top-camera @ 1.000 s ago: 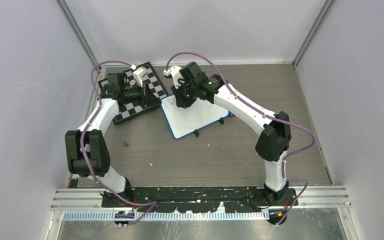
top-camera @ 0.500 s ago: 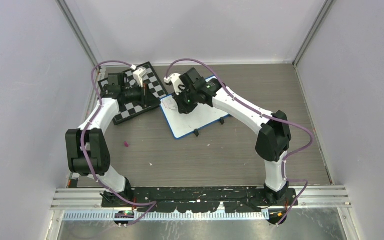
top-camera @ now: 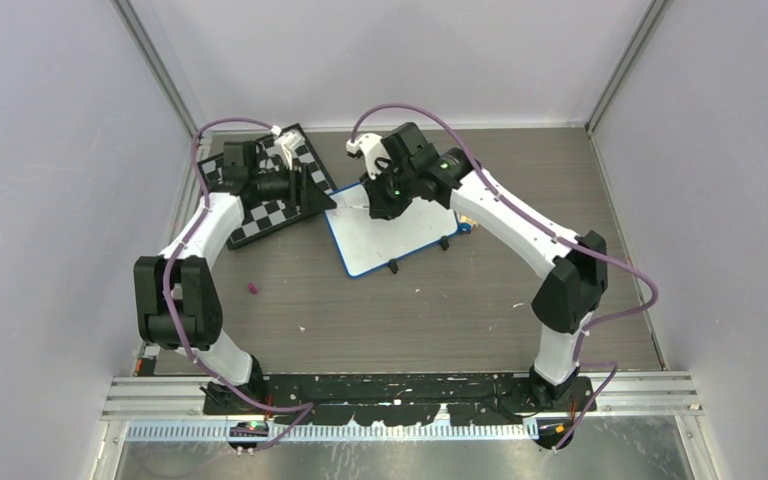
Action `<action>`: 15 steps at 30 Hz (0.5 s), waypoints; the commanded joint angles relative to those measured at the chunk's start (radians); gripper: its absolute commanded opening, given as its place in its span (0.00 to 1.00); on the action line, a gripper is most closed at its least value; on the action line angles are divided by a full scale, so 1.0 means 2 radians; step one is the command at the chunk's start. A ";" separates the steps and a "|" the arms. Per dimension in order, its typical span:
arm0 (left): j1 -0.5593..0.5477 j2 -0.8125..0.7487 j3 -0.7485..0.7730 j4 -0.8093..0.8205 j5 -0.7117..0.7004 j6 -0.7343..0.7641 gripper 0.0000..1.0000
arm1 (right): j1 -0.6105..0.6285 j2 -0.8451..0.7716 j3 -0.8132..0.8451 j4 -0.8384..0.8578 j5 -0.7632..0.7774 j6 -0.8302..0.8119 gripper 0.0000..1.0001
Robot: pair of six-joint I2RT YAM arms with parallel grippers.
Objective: Write a sentence on the whiteboard
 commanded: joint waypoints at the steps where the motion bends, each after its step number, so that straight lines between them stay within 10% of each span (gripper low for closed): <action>1: -0.003 0.024 0.047 0.045 0.036 -0.044 0.55 | -0.001 -0.065 -0.010 -0.002 -0.032 -0.006 0.00; 15: -0.081 0.177 0.200 0.060 0.073 -0.098 0.40 | -0.018 -0.149 -0.066 -0.046 -0.089 -0.007 0.00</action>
